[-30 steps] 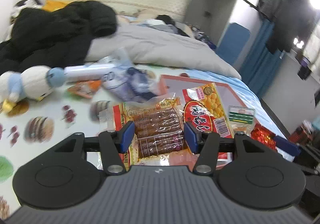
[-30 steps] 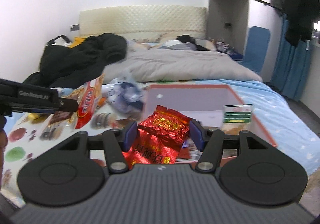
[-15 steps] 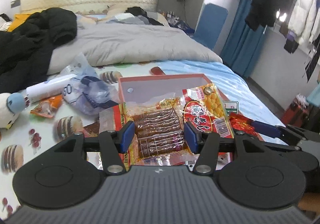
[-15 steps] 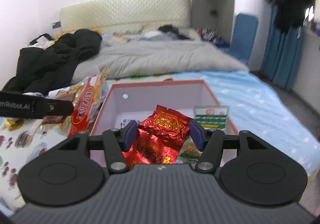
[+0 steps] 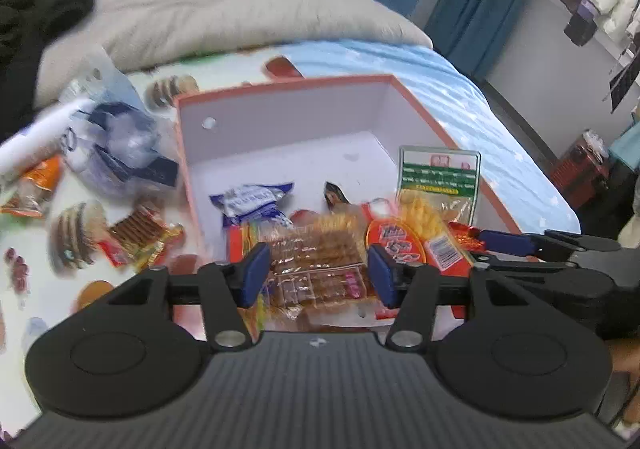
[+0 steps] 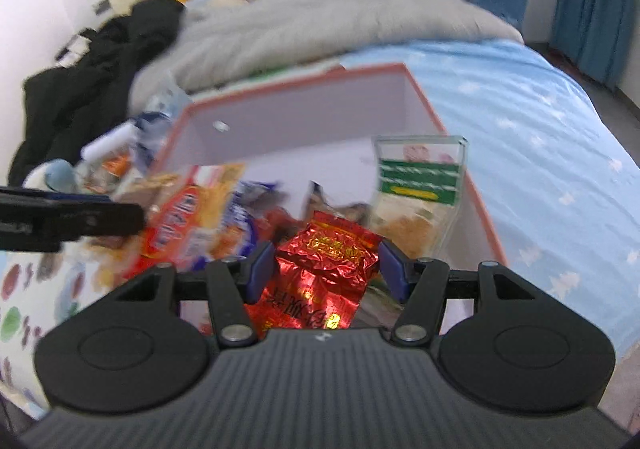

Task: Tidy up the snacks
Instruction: 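Open both grippers to drop the snacks into the pink box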

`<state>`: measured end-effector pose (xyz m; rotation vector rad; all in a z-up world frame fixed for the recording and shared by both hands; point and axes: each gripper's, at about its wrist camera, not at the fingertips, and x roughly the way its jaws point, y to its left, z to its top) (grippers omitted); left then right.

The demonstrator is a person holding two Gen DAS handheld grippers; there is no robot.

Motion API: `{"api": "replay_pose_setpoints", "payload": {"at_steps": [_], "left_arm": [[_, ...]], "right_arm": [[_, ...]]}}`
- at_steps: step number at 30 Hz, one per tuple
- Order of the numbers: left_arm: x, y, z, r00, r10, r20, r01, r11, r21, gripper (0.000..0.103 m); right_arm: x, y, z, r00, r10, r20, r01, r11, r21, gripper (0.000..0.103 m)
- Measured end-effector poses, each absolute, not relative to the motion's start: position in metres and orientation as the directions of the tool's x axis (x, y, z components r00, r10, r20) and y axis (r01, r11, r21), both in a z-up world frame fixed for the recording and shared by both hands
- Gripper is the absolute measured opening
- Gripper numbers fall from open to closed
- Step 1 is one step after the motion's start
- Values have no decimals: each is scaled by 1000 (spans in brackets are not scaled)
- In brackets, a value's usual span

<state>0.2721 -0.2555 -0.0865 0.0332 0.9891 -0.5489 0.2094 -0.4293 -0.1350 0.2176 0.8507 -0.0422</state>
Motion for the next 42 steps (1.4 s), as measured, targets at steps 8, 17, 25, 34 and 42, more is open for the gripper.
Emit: {"api": "replay_pose_setpoints", "payload": {"at_steps": [8, 17, 25, 34, 42], "left_arm": [[273, -257, -97, 409, -419, -811, 448, 866, -222, 53], [256, -242, -76, 473, -448, -759, 455, 861, -225, 53], [211, -207, -54, 576, -471, -669, 462, 862, -209, 54], [164, -150, -46, 662, -413, -625, 386, 903, -188, 54], [117, -103, -44, 710, -377, -595, 350, 922, -168, 56]], "right_arm": [[216, -443, -153, 585, 51, -810, 144, 976, 165, 61], [203, -444, -140, 639, 57, -767, 141, 972, 190, 77], [158, -406, -115, 752, 35, -659, 94, 983, 160, 77], [109, -352, -97, 834, 56, -549, 26, 990, 141, 77], [84, -303, -87, 869, 93, -486, -35, 991, 127, 77]]}}
